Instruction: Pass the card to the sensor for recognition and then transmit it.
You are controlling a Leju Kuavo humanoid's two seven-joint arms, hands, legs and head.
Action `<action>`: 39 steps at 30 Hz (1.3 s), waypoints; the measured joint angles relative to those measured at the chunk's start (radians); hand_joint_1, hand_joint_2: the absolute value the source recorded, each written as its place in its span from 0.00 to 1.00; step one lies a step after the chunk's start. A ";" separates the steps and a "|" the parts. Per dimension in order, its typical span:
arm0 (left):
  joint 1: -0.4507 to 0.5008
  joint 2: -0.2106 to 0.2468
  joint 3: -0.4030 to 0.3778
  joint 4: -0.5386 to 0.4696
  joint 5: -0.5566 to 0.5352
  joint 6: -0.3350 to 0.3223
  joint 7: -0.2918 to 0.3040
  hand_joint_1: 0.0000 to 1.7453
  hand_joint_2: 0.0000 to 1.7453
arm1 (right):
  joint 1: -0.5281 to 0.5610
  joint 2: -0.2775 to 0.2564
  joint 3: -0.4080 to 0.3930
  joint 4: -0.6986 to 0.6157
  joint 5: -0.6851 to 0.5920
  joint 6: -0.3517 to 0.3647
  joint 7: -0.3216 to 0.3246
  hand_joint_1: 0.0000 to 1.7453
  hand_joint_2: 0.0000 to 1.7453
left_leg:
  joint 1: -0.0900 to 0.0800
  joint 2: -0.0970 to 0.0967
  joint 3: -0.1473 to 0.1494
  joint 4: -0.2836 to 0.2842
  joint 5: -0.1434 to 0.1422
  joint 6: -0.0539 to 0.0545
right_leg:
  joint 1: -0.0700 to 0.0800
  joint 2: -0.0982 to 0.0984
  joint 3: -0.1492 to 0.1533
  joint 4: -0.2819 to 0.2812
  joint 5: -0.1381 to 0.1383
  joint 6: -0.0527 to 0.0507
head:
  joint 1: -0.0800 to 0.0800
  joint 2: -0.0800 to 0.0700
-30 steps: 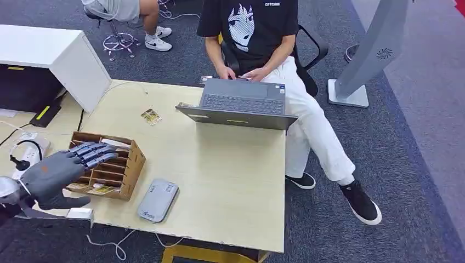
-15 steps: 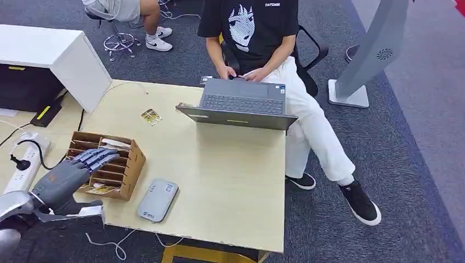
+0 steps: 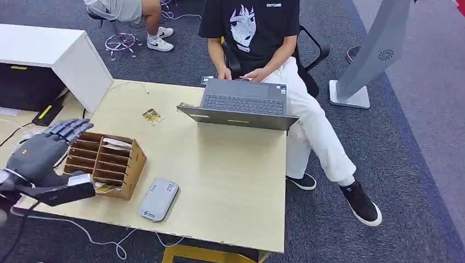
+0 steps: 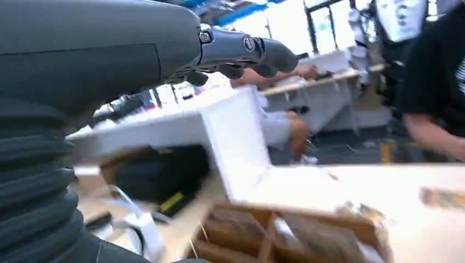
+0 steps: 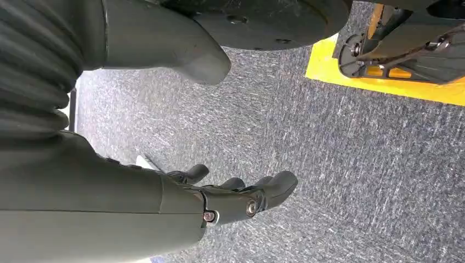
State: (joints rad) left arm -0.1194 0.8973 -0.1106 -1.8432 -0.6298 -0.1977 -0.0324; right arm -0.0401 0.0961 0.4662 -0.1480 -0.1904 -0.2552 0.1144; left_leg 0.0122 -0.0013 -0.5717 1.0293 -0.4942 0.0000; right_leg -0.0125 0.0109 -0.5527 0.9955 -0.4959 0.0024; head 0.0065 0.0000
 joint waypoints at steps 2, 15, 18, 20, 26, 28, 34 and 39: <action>-0.074 0.019 0.000 0.017 0.005 -0.042 0.012 0.00 1.00 | 0.000 0.000 0.000 0.000 -0.004 0.000 0.000 0.00 1.00 | 0.000 0.001 0.000 0.000 0.000 0.000 | 0.000 0.000 0.000 0.000 0.000 0.000 | 0.000 0.000; -0.351 0.038 -0.103 0.100 -0.005 -0.107 0.032 0.00 1.00 | 0.000 0.000 0.000 0.000 -0.018 0.001 -0.004 0.00 1.00 | 0.000 0.002 0.000 0.000 0.000 0.000 | 0.000 0.002 -0.001 0.000 0.001 -0.001 | 0.000 0.000; -0.364 0.038 -0.122 0.108 -0.003 -0.105 0.034 0.00 1.00 | 0.000 0.000 0.000 0.000 -0.018 0.001 -0.004 0.00 1.00 | 0.000 0.002 0.000 0.000 0.000 0.000 | 0.000 0.002 -0.001 0.000 0.001 -0.001 | 0.000 0.000; -0.371 0.038 -0.133 0.112 -0.002 -0.105 0.034 0.00 1.00 | 0.000 0.000 0.000 0.000 -0.018 0.001 -0.004 0.00 1.00 | 0.000 0.002 0.000 0.000 0.000 0.000 | 0.000 0.002 -0.001 0.000 0.001 -0.001 | 0.000 0.000; -0.389 0.041 -0.161 0.119 0.018 -0.099 0.041 0.00 1.00 | 0.000 0.000 0.000 0.000 -0.018 0.000 -0.005 0.00 1.00 | 0.000 0.002 0.000 0.000 0.000 0.000 | 0.000 0.002 -0.001 0.000 0.001 -0.001 | 0.000 0.000; -0.400 0.041 -0.172 0.127 0.021 -0.099 0.041 0.00 1.00 | 0.000 0.000 0.000 0.000 -0.016 0.000 -0.003 0.00 1.00 | 0.000 0.002 0.000 0.000 0.000 0.000 | 0.000 0.002 -0.001 0.000 0.001 -0.001 | 0.000 0.000; -0.415 0.015 -0.222 0.169 0.035 -0.094 0.025 0.00 1.00 | -0.002 0.000 0.003 0.000 -0.010 0.001 0.001 0.00 1.00 | 0.000 0.002 0.000 0.000 0.000 0.000 | 0.000 0.002 -0.001 0.000 0.001 -0.001 | 0.000 0.000; -0.415 0.010 -0.229 0.176 0.041 -0.094 0.020 0.00 1.00 | -0.002 0.000 0.005 0.000 -0.009 0.001 0.001 0.00 1.00 | 0.000 0.002 0.000 0.000 0.000 0.000 | 0.000 0.002 -0.001 0.000 0.001 -0.001 | 0.000 0.000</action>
State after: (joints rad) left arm -0.5343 0.9076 -0.3398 -1.6668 -0.5886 -0.2919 -0.0125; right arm -0.0425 0.0961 0.4715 -0.1480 -0.1995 -0.2541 0.1156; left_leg 0.0118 0.0010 -0.5716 1.0293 -0.4942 0.0001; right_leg -0.0126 0.0132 -0.5538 0.9953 -0.4953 0.0016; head 0.0065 0.0000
